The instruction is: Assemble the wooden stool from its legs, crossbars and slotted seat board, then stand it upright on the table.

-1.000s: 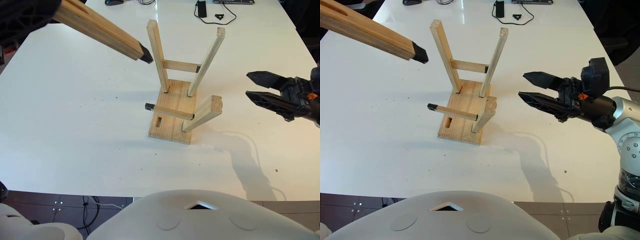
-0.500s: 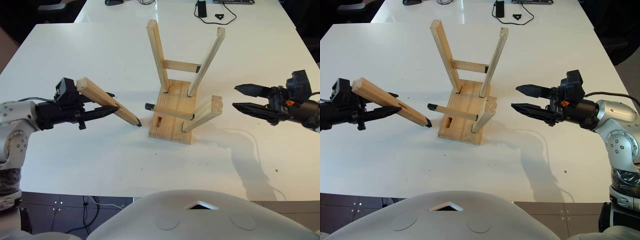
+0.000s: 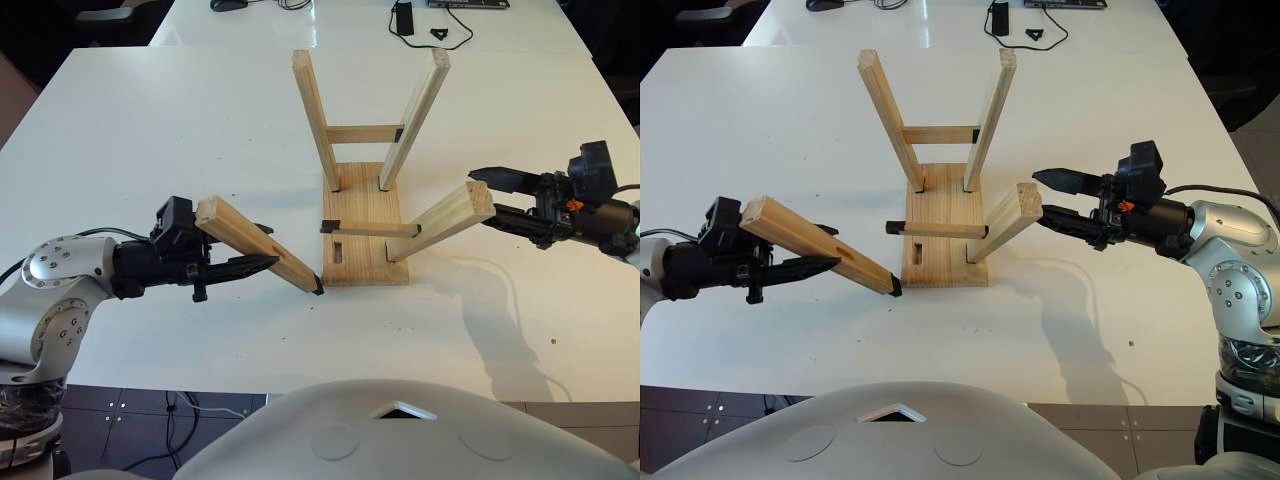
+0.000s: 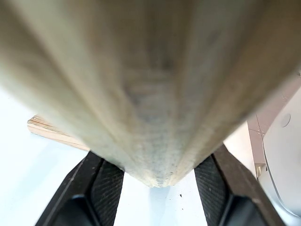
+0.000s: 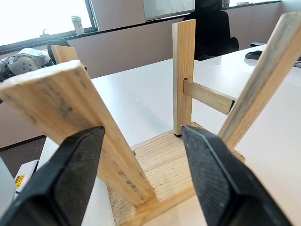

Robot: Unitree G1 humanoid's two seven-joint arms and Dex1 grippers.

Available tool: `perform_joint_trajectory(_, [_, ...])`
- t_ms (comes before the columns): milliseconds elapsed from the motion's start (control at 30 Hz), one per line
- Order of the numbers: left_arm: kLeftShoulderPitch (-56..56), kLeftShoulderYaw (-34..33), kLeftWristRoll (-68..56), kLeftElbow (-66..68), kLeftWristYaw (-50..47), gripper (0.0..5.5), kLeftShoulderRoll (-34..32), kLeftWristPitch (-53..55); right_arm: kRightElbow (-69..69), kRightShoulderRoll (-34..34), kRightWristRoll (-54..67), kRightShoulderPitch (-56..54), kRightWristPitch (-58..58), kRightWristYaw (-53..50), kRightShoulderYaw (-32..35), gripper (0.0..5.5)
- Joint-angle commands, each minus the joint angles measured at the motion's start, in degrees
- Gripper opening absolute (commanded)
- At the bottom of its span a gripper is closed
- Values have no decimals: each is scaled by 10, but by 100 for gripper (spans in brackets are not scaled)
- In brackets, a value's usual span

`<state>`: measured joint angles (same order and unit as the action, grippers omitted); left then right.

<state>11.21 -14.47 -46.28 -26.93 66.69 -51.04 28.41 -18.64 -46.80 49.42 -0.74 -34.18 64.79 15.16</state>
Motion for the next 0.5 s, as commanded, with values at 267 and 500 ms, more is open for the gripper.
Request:
perform_joint_trajectory(267, [-111,-14,-32,-32,16,203,-38,16,7,-3,-11,-4,7,6,3,297])
perform_joint_trajectory(500, [-165,52,31,33,33,203,-9,-26,13,0,-17,-16,10,10,-11,297])
